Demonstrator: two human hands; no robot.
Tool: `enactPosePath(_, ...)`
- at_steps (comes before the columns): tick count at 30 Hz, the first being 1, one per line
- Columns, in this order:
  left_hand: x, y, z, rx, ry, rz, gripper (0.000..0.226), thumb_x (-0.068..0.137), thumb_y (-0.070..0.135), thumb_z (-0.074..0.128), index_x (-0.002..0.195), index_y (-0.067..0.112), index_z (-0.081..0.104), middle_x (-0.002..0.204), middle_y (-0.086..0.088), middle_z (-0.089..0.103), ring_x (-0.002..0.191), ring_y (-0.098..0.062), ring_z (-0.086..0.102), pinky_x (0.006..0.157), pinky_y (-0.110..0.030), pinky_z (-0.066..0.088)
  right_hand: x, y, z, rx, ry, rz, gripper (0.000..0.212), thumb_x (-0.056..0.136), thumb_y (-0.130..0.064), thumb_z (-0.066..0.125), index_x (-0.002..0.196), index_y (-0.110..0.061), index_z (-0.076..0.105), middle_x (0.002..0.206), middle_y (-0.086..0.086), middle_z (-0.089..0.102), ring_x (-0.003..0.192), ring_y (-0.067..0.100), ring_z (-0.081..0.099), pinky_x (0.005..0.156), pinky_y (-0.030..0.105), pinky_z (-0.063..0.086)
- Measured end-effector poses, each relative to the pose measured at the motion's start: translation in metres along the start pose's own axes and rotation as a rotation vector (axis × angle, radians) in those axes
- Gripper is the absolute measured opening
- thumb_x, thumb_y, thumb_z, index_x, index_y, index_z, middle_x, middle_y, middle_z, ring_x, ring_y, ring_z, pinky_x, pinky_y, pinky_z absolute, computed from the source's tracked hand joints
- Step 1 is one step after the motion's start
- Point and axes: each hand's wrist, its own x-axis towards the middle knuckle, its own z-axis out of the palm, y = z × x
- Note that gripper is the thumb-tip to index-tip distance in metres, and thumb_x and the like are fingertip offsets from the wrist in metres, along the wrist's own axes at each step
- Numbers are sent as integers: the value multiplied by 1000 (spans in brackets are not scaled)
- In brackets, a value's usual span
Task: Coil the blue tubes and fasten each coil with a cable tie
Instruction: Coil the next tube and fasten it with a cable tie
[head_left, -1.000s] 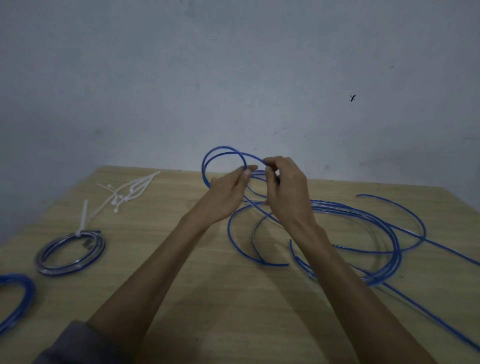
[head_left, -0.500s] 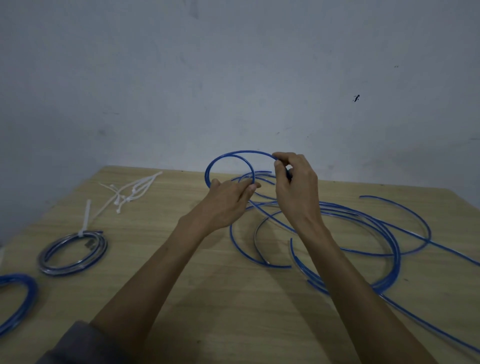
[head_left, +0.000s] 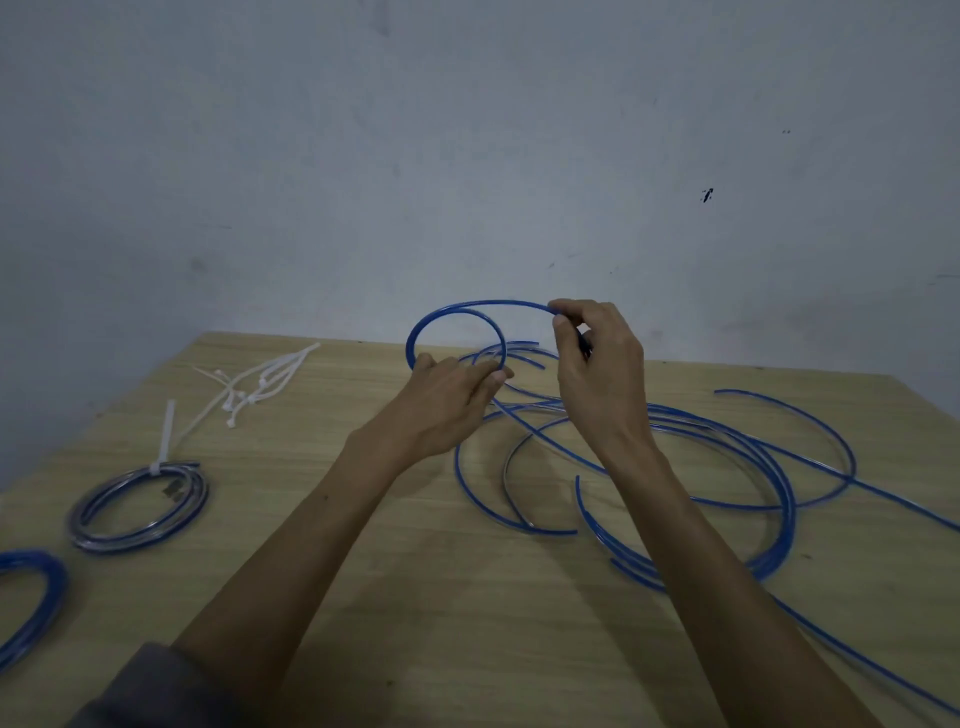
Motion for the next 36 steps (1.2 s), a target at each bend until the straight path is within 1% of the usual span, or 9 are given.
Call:
enactPosePath(4,-2,2,-4,-182,96,-4,45,110,40,21,136,30,56,60,1,50,87,-19,58,94,-39,29,-4,-2,5,-3,-52,-12,25,105,-17,51,124,-13,67,113,1,61,86,-11,56,76,3,41)
enactPosePath(7,-5,11,-9,-530,170,-38,41,109,43,26,133,36,58,97,3,65,98,-14,58,94,-33,33,-8,-5,11,-16,-154,-27,30,106,-17,47,130,-15,65,111,2,61,85,-10,55,74,4,39)
enactPosePath(13,-3,30,-18,-998,364,-86,40,107,45,36,132,26,61,111,3,60,101,-10,59,88,-19,46,-16,-14,17,146,-253,61,26,105,-17,49,126,-14,64,101,-7,66,89,2,62,80,19,48)
enactPosePath(15,2,27,-23,-1031,444,-144,41,107,43,37,119,18,67,74,-2,51,72,-2,56,70,-16,43,-20,-18,19,211,-289,95,23,103,-17,53,121,-13,66,99,-9,68,93,6,65,85,30,55)
enactPosePath(16,4,26,-26,-1082,468,-171,42,108,41,36,106,14,68,63,10,40,64,-1,47,66,-16,40,-22,-20,21,240,-294,105,21,102,-17,55,119,-13,67,98,-9,69,94,8,66,86,35,57)
enactPosePath(19,9,26,-39,-1493,480,-235,47,110,35,33,73,14,52,61,7,39,56,-6,34,59,-22,29,-26,-26,25,354,-303,153,15,101,-17,58,112,-16,68,90,-5,69,81,11,66,75,36,59)
enactPosePath(25,-2,10,-67,-1995,294,-83,42,108,38,30,72,19,37,76,1,47,65,-13,37,63,-27,30,-21,-25,18,250,-557,52,19,102,-18,57,111,-10,71,73,-13,60,62,-1,56,61,19,42)
enactPosePath(28,-8,6,-75,-2148,171,-3,38,108,31,30,72,20,34,61,5,32,53,-11,33,56,-23,32,-14,-22,5,294,-656,83,12,100,-19,61,104,-12,70,72,-8,58,60,5,53,55,28,46)
enactPosePath(36,-22,-1,-101,-1766,-262,-39,37,98,35,35,64,27,22,51,9,7,42,-12,4,40,-23,11,0,-15,-32,-11,-965,125,30,98,-31,65,77,-11,69,60,-1,63,49,14,53,52,34,51)
